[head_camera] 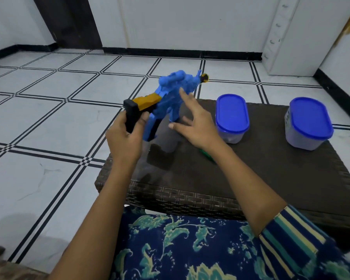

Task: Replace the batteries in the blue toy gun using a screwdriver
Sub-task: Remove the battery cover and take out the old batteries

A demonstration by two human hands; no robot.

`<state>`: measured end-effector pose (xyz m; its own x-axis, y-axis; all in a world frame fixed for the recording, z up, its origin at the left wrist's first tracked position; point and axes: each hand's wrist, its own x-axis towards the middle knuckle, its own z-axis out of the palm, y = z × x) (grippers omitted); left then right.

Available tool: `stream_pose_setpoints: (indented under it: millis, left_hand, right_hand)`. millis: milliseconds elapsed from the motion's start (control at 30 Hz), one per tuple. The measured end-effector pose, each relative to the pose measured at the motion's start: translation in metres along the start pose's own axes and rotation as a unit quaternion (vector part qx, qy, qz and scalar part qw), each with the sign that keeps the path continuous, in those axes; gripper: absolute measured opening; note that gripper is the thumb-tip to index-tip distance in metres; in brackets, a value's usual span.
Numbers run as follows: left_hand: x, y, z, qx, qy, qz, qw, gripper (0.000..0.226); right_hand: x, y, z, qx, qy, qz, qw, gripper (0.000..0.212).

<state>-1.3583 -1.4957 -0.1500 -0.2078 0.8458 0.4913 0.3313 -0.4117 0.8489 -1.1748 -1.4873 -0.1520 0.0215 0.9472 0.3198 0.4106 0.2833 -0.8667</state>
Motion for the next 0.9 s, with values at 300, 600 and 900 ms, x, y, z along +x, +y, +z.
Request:
stream_pose_setpoints:
  millis: [300, 600, 900]
  left_hand:
    - [0.009, -0.002, 0.002, -0.265, 0.026, -0.209, 0.941, 0.029]
    - [0.006, -0.004, -0.001, -0.257, -0.017, -0.276, 0.926, 0.012]
    - [0.009, -0.028, -0.016, -0.127, -0.07, -0.337, 0.93, 0.026]
  right_hand:
    - [-0.011, 0.014, 0.026, -0.086, -0.105, 0.052, 0.989, 0.102]
    - [-0.015, 0.002, 0.04, -0.165, -0.034, 0.073, 0.983, 0.103]
    - [-0.014, -0.008, 0.025, -0.262, -0.045, 0.071, 0.961, 0.065]
